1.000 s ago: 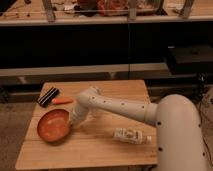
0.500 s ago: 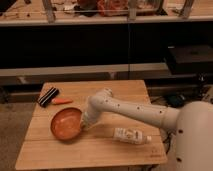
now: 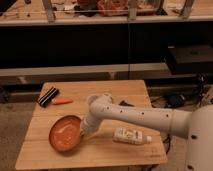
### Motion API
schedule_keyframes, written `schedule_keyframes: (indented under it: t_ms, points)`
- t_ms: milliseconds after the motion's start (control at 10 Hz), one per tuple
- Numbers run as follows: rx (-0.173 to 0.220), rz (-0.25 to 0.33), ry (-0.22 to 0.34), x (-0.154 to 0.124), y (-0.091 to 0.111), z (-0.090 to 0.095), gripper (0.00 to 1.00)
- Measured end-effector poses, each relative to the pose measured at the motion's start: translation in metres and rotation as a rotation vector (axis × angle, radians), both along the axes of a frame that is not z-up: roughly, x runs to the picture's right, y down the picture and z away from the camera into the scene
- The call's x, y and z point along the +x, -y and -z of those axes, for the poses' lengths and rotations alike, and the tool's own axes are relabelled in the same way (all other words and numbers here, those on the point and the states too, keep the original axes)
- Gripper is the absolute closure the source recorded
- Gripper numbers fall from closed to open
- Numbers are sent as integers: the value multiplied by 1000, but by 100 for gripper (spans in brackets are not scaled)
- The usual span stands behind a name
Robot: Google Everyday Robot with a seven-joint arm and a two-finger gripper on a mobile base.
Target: Drag the ceramic bowl in a circle
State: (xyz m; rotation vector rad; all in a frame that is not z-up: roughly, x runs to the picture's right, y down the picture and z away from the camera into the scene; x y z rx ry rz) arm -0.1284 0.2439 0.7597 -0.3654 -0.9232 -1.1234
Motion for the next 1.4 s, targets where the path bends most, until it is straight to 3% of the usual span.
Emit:
schedule_keyframes:
  t_ms: [300,700,1100,1400]
  points:
    - [2,21,70,-38,-1,8,100]
    - [44,-13,100,-61,33,-20,100]
    - [72,-37,54,-52,60,-46,100]
    - [62,-53,-10,-11,57,-49,100]
